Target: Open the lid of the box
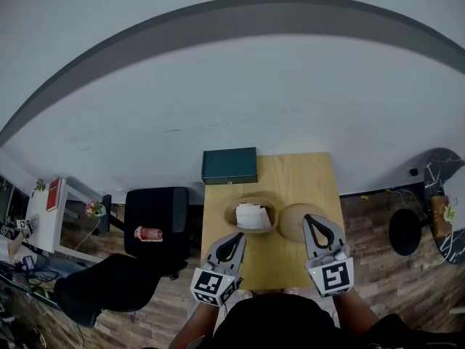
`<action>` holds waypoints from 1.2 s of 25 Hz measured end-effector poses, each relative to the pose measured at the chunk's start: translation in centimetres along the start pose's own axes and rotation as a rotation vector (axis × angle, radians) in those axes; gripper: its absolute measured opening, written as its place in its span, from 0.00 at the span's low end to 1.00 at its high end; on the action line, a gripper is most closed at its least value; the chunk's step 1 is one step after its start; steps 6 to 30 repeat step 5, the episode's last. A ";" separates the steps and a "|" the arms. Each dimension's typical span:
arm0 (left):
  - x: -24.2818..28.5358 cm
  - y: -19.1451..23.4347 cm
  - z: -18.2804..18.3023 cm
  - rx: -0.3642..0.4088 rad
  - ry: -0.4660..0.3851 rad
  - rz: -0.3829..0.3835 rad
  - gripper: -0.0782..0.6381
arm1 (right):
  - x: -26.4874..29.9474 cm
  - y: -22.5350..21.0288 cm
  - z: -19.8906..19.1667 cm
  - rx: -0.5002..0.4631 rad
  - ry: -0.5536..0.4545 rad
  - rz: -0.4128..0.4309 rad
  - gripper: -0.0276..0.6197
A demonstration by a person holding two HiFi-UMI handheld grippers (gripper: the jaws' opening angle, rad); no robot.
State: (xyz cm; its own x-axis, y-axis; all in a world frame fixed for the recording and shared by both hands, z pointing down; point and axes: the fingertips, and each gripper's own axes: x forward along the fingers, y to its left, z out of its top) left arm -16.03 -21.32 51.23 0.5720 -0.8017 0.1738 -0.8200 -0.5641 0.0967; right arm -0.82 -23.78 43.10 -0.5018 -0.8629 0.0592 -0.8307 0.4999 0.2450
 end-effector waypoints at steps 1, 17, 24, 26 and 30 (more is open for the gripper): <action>-0.1 0.0 0.0 -0.002 0.001 0.001 0.14 | -0.1 0.0 -0.1 0.000 0.002 -0.001 0.07; -0.3 0.0 0.1 -0.008 -0.001 0.007 0.14 | -0.2 0.0 -0.4 0.002 0.015 0.000 0.07; -0.3 0.0 0.1 -0.008 -0.001 0.007 0.14 | -0.2 0.0 -0.4 0.002 0.015 0.000 0.07; -0.3 0.0 0.1 -0.008 -0.001 0.007 0.14 | -0.2 0.0 -0.4 0.002 0.015 0.000 0.07; -0.3 0.0 0.1 -0.008 -0.001 0.007 0.14 | -0.2 0.0 -0.4 0.002 0.015 0.000 0.07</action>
